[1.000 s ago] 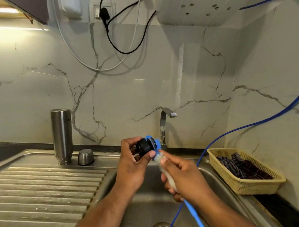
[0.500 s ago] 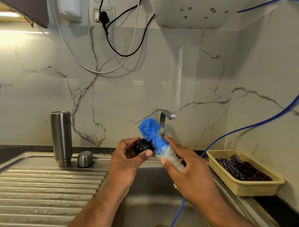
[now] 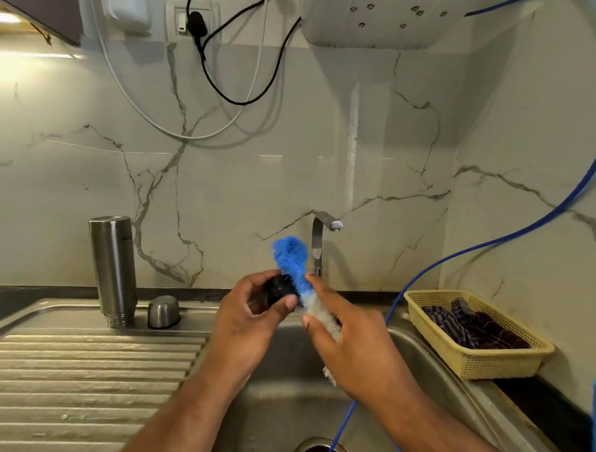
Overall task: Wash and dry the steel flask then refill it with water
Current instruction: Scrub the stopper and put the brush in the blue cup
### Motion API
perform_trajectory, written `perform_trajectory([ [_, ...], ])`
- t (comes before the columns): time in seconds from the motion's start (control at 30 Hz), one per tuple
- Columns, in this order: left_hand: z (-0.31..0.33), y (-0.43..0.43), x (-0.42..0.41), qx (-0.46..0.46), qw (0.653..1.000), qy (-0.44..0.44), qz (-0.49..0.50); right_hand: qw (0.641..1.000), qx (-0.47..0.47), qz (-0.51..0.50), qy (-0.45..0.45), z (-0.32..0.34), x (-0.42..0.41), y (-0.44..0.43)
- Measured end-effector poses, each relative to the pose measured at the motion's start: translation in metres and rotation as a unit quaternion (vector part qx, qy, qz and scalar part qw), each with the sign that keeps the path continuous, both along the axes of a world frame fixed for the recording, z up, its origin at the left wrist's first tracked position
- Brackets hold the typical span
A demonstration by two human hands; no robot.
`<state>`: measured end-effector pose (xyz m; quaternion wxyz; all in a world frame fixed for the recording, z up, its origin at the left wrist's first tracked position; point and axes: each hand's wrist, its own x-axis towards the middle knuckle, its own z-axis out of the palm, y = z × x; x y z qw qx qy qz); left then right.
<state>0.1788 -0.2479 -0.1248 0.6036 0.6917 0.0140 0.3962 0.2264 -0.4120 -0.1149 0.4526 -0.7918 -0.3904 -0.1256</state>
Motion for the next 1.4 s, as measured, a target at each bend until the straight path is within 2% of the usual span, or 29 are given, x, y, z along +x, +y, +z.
perform_trajectory([
  [0.07, -0.002, 0.001, 0.0, 0.136, 0.99, 0.012, 0.042, 0.999, 0.002, 0.0, 0.053, 0.007, 0.005, -0.005],
  [0.13, -0.003, 0.005, 0.001, 0.213, 0.976, -0.001, 0.034, 0.987, 0.045, 0.043, 0.15, 0.012, 0.008, -0.013],
  [0.2, 0.0, 0.012, 0.002, 0.281, 0.958, -0.021, 0.054, 0.965, 0.094, 0.082, 0.231, 0.017, 0.008, -0.019],
  [0.27, 0.0, 0.015, 0.002, 0.28, 0.955, -0.029, 0.094, 0.963, 0.111, 0.088, 0.228, 0.018, 0.003, -0.018],
  [0.33, -0.001, 0.009, 0.003, 0.156, 0.984, -0.025, 0.081, 0.979, 0.096, 0.067, 0.165, 0.013, -0.003, -0.012],
  [0.4, 0.002, 0.001, 0.004, -0.015, 0.999, -0.029, 0.042, 0.993, 0.066, 0.046, 0.087, 0.007, -0.006, -0.004],
  [0.47, 0.009, -0.009, 0.003, -0.218, 0.974, -0.045, -0.042, 0.998, 0.029, 0.038, 0.037, 0.003, -0.012, -0.001],
  [0.53, 0.018, -0.017, -0.001, -0.381, 0.919, -0.009, -0.107, 0.998, -0.022, 0.046, -0.037, 0.0, -0.015, 0.0],
  [0.57, 0.02, -0.02, -0.004, -0.414, 0.903, 0.02, -0.118, 0.995, -0.045, 0.051, -0.066, -0.001, -0.017, 0.002],
  [0.63, 0.02, -0.023, -0.008, -0.417, 0.899, 0.048, -0.127, 0.991, -0.072, 0.052, -0.095, -0.003, -0.02, 0.006],
  [0.73, 0.018, -0.029, -0.01, -0.333, 0.933, 0.006, -0.136, 0.993, -0.07, 0.033, -0.089, -0.002, -0.019, 0.005],
  [0.77, 0.016, -0.029, -0.009, -0.271, 0.954, -0.012, -0.125, 0.996, -0.053, 0.026, -0.065, -0.001, -0.019, 0.004],
  [0.83, 0.008, -0.025, -0.006, -0.086, 0.995, -0.026, -0.051, 1.0, 0.003, 0.009, -0.023, 0.001, -0.018, 0.001],
  [0.87, 0.005, -0.022, -0.004, 0.011, 1.0, -0.025, -0.003, 0.999, 0.033, -0.001, 0.003, 0.002, -0.017, 0.0],
  [0.93, -0.001, -0.012, 0.0, 0.151, 0.987, -0.022, 0.045, 0.993, 0.068, -0.001, 0.094, 0.008, -0.008, -0.004],
  [1.03, -0.006, -0.001, 0.005, 0.29, 0.957, -0.011, 0.009, 0.952, 0.088, 0.042, 0.29, 0.021, 0.012, -0.021],
  [1.17, -0.009, 0.01, 0.007, 0.456, 0.89, 0.018, -0.022, 0.915, 0.007, 0.056, 0.399, 0.03, 0.033, -0.042],
  [1.2, -0.009, 0.011, 0.006, 0.478, 0.877, 0.029, -0.034, 0.897, -0.022, 0.068, 0.437, 0.03, 0.038, -0.047],
  [1.3, -0.004, 0.007, 0.001, 0.509, 0.854, 0.068, -0.082, 0.809, -0.095, 0.148, 0.561, 0.03, 0.049, -0.059],
  [1.37, 0.001, 0.001, -0.002, 0.493, 0.856, 0.092, -0.125, 0.774, -0.118, 0.189, 0.593, 0.029, 0.059, -0.068],
  [1.4, 0.003, -0.002, -0.004, 0.464, 0.868, 0.1, -0.148, 0.755, -0.129, 0.21, 0.608, 0.029, 0.066, -0.072],
])
